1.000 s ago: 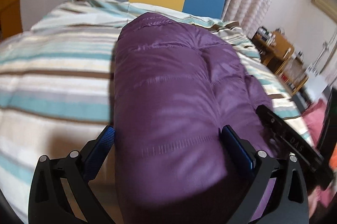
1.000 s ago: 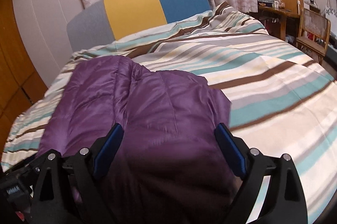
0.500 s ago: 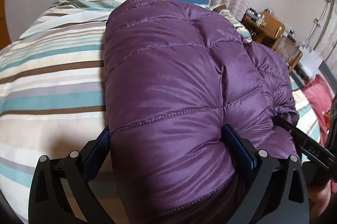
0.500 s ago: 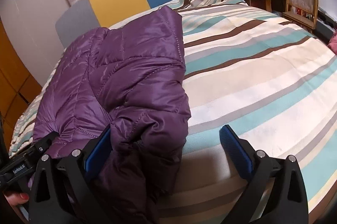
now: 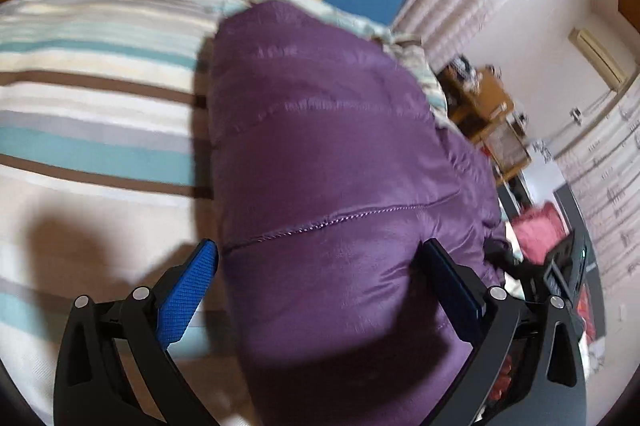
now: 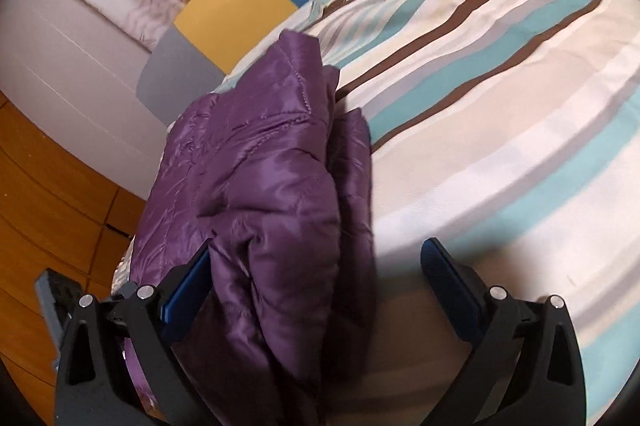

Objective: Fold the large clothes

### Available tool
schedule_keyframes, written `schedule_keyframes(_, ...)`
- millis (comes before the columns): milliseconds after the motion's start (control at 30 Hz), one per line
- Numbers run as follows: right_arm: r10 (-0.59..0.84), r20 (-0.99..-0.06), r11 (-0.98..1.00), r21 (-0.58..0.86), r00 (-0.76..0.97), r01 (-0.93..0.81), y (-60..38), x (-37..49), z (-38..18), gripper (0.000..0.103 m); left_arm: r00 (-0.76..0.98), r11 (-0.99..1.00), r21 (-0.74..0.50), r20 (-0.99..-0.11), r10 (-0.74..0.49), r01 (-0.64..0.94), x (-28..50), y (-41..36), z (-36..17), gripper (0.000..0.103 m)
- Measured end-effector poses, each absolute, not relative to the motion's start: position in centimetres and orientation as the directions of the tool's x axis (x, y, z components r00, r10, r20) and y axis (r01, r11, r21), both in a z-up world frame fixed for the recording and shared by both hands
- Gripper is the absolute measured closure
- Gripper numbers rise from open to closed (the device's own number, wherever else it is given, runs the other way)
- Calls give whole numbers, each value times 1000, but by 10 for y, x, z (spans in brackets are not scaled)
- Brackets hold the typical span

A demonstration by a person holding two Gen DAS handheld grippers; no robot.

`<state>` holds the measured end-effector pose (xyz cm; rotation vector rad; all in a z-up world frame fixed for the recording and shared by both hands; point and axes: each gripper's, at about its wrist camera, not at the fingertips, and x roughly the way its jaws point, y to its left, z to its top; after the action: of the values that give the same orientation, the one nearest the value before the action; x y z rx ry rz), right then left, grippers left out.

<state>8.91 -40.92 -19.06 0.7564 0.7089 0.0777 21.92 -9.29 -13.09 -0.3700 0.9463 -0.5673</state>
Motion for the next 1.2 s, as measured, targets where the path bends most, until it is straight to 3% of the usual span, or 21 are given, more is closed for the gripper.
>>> schedule_keyframes(100, 353, -567, 747, 649, 744, 141, -400, 104, -188, 5, 425, 788, -539, -664, -615, 297, 223, -97, -136, 3)
schedule_keyframes(267, 423, -548, 732, 676, 722, 84, -385, 122, -189, 29, 407, 806, -480, -697, -590, 346, 222, -112, -137, 4)
schedule_keyframes(400, 437, -509, 699, 711, 741, 76, -384, 118, -189, 35, 463, 825, -417, -686, -561, 382, 214, -117, -121, 23)
schedule_keyframes(467, 427, -492, 726, 687, 758, 37, -374, 112, -181, 36, 493, 832, -377, -676, -547, 406, 211, -120, -114, 31)
schedule_keyframes(633, 454, -457, 749, 661, 765, -49, -347, 109, -163, 36, 571, 841, -334, -622, -536, 425, 202, -105, -98, 38)
schedule_keyframes(800, 528, -433, 717, 689, 731, -110, -311, 128, -162, 38, 625, 866, -311, -601, -498, 391, 195, -69, -94, 39)
schedule_keyframes(1200, 613, -477, 756, 585, 630, -293, -188, 204, -145, 38, 737, 929, -336, -587, -334, 153, 191, 36, -102, 39)
